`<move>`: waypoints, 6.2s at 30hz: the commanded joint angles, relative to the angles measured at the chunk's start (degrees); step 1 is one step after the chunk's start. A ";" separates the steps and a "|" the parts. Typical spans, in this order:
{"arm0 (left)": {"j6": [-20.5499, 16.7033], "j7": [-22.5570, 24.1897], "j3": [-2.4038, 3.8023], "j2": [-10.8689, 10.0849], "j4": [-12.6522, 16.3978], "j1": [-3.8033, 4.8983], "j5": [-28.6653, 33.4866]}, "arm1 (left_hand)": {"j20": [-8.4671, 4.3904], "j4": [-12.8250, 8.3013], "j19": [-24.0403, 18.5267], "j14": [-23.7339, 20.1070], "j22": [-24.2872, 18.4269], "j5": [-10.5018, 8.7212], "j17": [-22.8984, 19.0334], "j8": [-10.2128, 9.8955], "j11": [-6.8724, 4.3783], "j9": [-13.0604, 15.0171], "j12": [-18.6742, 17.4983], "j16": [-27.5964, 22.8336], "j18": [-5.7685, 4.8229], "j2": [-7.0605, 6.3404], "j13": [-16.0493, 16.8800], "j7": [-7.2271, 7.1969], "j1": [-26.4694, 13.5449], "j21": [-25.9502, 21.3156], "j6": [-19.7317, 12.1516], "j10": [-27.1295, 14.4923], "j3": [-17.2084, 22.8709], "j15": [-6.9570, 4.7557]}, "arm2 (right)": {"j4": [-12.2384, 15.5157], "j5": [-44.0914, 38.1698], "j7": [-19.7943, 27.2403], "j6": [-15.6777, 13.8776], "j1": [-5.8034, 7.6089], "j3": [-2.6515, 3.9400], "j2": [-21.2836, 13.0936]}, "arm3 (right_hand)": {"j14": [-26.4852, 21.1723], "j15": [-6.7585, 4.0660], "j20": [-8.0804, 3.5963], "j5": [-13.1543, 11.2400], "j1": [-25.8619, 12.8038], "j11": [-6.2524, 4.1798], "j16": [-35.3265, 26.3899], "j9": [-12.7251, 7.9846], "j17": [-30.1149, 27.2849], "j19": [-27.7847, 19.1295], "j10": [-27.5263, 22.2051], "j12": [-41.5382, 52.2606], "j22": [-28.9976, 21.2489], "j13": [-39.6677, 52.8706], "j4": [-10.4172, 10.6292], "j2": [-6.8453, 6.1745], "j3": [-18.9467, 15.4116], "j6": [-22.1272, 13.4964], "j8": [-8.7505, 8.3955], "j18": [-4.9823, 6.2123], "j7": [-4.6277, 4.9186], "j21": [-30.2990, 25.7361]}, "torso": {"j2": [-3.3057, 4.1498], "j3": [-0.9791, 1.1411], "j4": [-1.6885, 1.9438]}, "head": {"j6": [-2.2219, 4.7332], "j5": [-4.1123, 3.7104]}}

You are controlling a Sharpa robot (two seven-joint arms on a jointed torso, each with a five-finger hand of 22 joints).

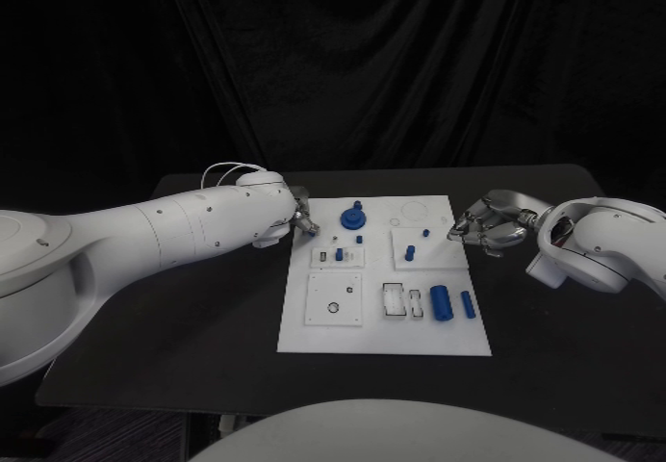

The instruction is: Assemble the parts on the task board

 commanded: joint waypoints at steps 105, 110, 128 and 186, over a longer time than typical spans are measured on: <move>-8.82 0.35 0.01 -11.73 20.82 -3.25 1.84 | -0.75 0.99 6.02 5.96 15.10 -3.20 15.09 0.12 -0.71 1.10 0.20 0.15 -0.36 -2.13 15.09 -0.63 -3.69 -0.20 1.95 6.04 5.06 -0.82 | 0.64 0.05 -1.79 1.47 -0.36 0.04 -1.14 | -0.98 0.19 0.07 1.20 1.27 0.08 -0.96 0.32 -0.98 -0.95 -1.42 -1.14 -0.56 -1.17 -0.25 -0.16 0.97 -0.42 -0.06 0.68 0.16 -1.82 | 0.00 -0.02 -0.07 | 0.01 0.74; -8.68 0.24 0.01 -11.58 20.47 -3.31 1.84 | -0.58 2.11 6.02 5.96 15.10 -10.66 15.09 -0.53 -0.34 1.05 0.20 0.15 -0.36 -1.76 15.09 -0.40 -6.08 -0.20 1.71 6.04 4.49 -0.56 | 0.57 0.05 -1.95 1.69 -0.37 0.04 -1.06 | -0.98 0.19 0.07 1.20 1.27 0.08 -0.96 0.32 -0.98 -0.95 -1.42 -1.14 -0.56 -1.17 -0.25 -0.16 0.97 -0.42 -0.06 0.68 0.16 -1.82 | -0.01 -0.04 -0.02 | 0.01 0.79; -8.05 -0.14 0.01 -11.40 19.35 -3.61 1.84 | 0.36 2.41 6.02 5.96 15.10 -22.27 15.09 -3.59 0.51 -1.46 0.20 0.15 -0.36 0.04 15.09 0.65 -16.62 -0.20 1.87 6.04 -3.49 0.28 | 0.51 0.05 -2.46 2.35 -0.40 0.04 -1.03 | -1.05 0.21 0.08 1.25 1.29 0.10 -1.07 0.33 -1.11 -1.05 -1.53 -1.24 -0.66 -1.31 -0.24 -0.18 0.99 -0.48 -0.07 0.73 0.18 -2.13 | -0.05 -0.01 -0.06 | 0.01 0.89; -12.93 5.02 0.02 -10.89 18.80 -3.81 4.20 | -0.19 2.51 6.02 5.96 15.10 -14.02 15.09 3.22 -0.35 10.15 0.20 0.15 -0.36 10.05 15.09 -0.48 -21.12 -0.20 1.57 6.04 -13.26 -0.37 | 0.52 0.05 -2.47 2.65 -0.50 0.04 -1.06 | -1.18 0.25 0.12 1.44 1.48 0.13 -1.19 0.39 -1.30 -1.17 -1.73 -1.40 -0.80 -1.58 -0.27 -0.03 1.22 -0.59 -0.07 0.78 0.22 -2.61 | 0.02 -0.04 -0.04 | 0.01 0.82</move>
